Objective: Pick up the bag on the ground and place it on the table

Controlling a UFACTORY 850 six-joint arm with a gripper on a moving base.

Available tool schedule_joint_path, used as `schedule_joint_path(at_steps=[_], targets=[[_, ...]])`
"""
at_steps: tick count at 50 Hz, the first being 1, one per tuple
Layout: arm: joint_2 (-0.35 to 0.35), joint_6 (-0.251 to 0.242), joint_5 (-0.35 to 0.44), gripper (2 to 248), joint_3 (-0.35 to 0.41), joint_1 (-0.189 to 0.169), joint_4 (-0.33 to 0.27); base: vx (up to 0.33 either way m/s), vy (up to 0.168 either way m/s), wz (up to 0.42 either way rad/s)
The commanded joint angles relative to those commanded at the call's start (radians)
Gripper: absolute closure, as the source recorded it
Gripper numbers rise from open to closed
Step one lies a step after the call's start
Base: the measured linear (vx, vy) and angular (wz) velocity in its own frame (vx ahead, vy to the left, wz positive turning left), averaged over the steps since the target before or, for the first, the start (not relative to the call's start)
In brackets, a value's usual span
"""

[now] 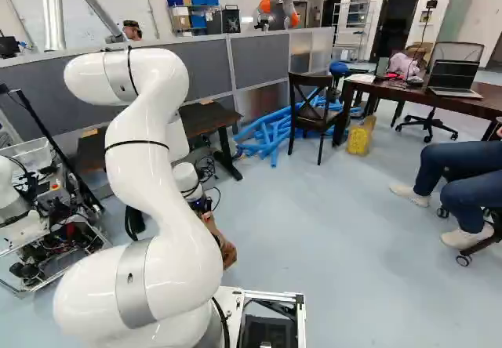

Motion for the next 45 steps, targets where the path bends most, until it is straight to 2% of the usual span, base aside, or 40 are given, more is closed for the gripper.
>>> schedule_joint_path(at_steps=[13,45], targets=[[0.070,0.000,0.000,223,0.074,0.016,0.058,0.000,0.000,0.000],[0.220,0.000,-0.011,223,0.175,0.027,0.151,0.000,0.000,0.000]])
